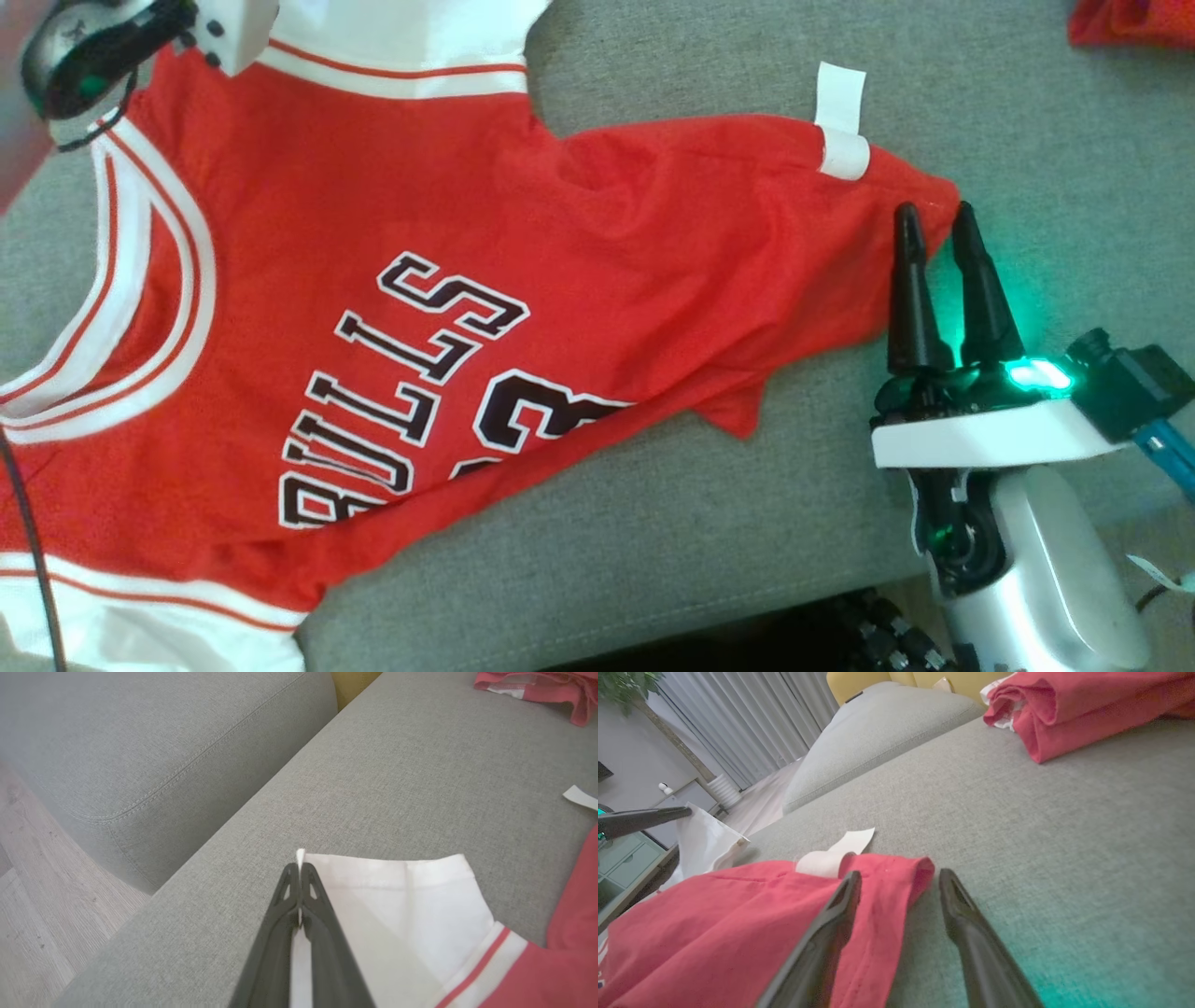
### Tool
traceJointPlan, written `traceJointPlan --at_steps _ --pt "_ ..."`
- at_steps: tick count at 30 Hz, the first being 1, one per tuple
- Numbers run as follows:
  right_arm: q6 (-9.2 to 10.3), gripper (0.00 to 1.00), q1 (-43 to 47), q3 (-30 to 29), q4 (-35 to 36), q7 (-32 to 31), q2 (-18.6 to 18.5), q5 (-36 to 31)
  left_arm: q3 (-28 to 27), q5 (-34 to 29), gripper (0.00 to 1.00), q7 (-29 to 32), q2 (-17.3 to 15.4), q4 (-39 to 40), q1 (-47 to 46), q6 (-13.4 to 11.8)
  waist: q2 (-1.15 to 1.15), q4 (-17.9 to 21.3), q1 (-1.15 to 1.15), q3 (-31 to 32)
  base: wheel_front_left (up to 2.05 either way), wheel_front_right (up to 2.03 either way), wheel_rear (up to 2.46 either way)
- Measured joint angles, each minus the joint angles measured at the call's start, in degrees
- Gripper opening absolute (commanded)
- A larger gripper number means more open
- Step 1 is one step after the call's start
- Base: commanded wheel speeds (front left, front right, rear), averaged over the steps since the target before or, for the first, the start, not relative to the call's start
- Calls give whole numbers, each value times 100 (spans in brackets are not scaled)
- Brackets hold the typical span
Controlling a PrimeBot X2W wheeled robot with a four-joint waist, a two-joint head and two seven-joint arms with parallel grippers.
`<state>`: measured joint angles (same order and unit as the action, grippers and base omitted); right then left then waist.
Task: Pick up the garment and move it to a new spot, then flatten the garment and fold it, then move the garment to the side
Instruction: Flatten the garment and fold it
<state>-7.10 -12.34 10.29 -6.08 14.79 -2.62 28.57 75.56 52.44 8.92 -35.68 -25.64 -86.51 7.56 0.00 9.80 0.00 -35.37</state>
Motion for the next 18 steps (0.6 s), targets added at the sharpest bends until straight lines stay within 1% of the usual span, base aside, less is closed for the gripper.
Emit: traceJointPlan --at_steps 2,6,9,12,15,18 --pt "0 0 -5 -21 33 0 0 -3 0 0 0 -16 9 -2 52 0 0 -27 0 10 0 0 0" --pt "0 0 -10 -43 77 0 1 -13 7 -5 0 -119 13 -36 136 0 0 -84 0 81 0 0 0" --pt "0 0 -70 -162 221 0 1 -337 12 -94 0 -443 11 -94 166 1 0 -138 0 260 0 0 0" --pt "0 0 -288 -189 305 -22 -16 -645 13 -98 0 -987 7 -263 156 1 0 -187 0 465 0 0 0" --pt "0 0 -780 -271 369 -280 -215 -804 21 -187 0 -1574 -22 -556 63 1 0 -236 0 703 0 0 0" --pt "0 0 -1716 -210 303 -720 -517 -762 23 -255 0 -2013 -81 -915 -185 1 0 -256 0 930 0 0 0"
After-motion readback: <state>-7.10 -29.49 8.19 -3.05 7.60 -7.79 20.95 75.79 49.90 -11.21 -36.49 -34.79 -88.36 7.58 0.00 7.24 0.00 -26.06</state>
